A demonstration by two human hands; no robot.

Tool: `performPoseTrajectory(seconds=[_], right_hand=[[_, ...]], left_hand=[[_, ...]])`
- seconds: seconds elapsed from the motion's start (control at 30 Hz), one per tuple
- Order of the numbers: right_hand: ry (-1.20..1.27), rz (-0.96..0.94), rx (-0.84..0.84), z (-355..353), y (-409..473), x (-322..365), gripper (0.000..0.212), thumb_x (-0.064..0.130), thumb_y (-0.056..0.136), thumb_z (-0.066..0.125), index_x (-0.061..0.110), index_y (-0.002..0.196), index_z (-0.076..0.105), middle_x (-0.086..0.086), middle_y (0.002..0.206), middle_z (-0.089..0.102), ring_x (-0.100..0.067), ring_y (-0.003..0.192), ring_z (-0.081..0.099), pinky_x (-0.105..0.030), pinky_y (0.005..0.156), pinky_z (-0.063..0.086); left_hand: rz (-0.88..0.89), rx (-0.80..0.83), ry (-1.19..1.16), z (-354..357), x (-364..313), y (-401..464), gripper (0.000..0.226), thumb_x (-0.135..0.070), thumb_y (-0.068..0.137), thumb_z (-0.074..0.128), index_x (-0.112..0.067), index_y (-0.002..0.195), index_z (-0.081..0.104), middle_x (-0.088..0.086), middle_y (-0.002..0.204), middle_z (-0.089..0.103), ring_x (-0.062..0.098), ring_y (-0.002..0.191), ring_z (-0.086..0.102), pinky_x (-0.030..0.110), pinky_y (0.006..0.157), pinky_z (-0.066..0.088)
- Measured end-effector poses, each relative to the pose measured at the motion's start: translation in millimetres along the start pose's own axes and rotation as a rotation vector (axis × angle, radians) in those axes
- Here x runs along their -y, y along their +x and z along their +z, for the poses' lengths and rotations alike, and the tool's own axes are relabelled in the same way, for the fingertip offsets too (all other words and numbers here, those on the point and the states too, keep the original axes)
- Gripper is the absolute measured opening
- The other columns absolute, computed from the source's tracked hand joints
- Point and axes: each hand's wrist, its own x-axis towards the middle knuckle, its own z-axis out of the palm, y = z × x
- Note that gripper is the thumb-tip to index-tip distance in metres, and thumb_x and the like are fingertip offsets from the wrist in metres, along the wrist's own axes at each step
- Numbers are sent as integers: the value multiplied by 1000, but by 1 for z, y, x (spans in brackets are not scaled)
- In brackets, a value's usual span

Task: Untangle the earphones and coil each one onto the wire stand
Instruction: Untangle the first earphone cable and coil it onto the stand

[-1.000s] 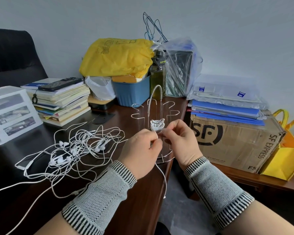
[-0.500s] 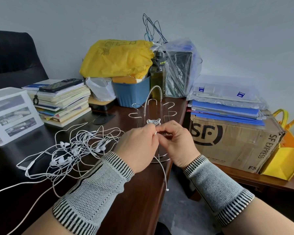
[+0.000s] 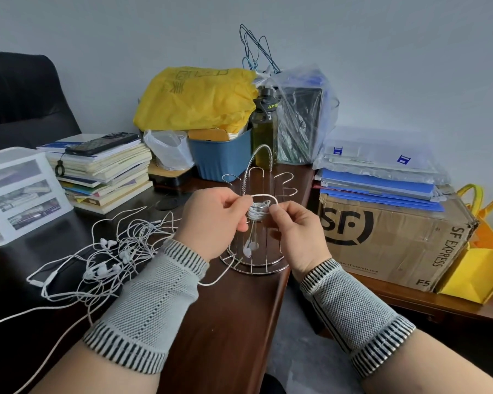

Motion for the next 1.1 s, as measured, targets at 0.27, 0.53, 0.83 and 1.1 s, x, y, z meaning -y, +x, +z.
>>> performPoseTrajectory(seconds=[0.27, 0.53, 0.83, 1.1], right_hand=[[-120, 113, -15, 3, 18, 5, 32, 29, 90, 54, 16, 62, 65, -6, 65, 68, -25, 68, 63, -37, 65, 47], [-187, 153, -27, 6, 25, 5, 31, 26, 91, 52, 13, 65, 62, -2, 57, 60, -27, 66, 60, -36, 61, 42], [-243, 171, -21, 5, 27, 12, 36, 24, 90, 53, 16, 55, 54, -2, 54, 55, -39, 75, 65, -36, 62, 42], [-162, 222, -41, 4, 24, 9, 29, 26, 88, 58, 14, 61, 61, 1, 55, 64, -28, 71, 68, -36, 67, 49]], left_hand=[[-90, 42, -23, 10, 9, 2, 33, -22, 92, 52, -15, 64, 68, -5, 46, 57, 4, 43, 59, 36, 67, 58], [-97, 26, 54, 26, 12, 1, 42, -23, 97, 43, -18, 61, 64, 3, 53, 62, 21, 60, 66, 35, 69, 54], [-249, 28, -285, 39, 17, -6, 38, -17, 99, 44, -3, 70, 64, -1, 43, 51, 9, 37, 50, 20, 46, 41], [-42, 28, -167, 31, 17, -18, 35, -16, 96, 47, -10, 64, 61, -2, 68, 67, 0, 58, 61, 23, 60, 51]])
